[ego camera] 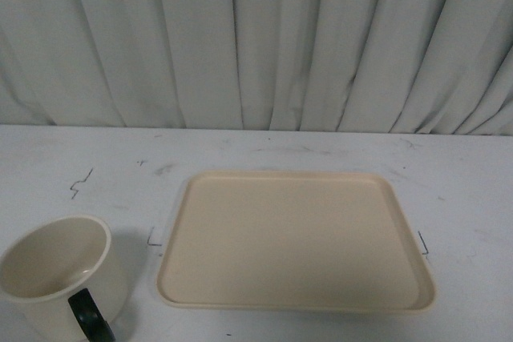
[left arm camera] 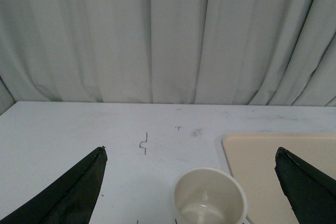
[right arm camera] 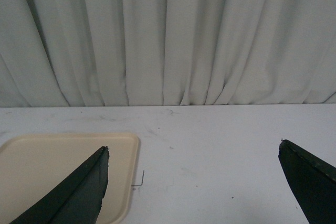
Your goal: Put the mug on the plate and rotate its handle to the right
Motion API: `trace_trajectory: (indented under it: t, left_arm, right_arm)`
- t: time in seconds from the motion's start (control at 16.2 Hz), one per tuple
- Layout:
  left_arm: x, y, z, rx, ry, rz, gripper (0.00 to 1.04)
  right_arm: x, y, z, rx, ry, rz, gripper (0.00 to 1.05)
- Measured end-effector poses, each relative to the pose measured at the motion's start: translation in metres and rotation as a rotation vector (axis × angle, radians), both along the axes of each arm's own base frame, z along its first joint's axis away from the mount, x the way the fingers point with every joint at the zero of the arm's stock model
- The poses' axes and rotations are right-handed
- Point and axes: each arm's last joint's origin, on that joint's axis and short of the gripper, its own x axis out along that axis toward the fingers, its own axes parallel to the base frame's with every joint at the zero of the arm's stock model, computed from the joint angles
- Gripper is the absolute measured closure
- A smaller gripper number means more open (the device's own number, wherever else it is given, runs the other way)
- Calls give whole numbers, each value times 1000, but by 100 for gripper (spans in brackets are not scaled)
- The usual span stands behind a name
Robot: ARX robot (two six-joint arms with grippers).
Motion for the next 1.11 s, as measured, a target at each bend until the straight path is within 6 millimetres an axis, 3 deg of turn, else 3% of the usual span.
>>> trace_trajectory:
  t: [1.05,1.11]
  left_arm:
    - [0,0,0,0,0,0,7]
    - [-1,0,-2,24,80,27,7]
  right_arm:
    - [0,0,0,0,0,0,6]
    - [0,0,0,0,0,0,6]
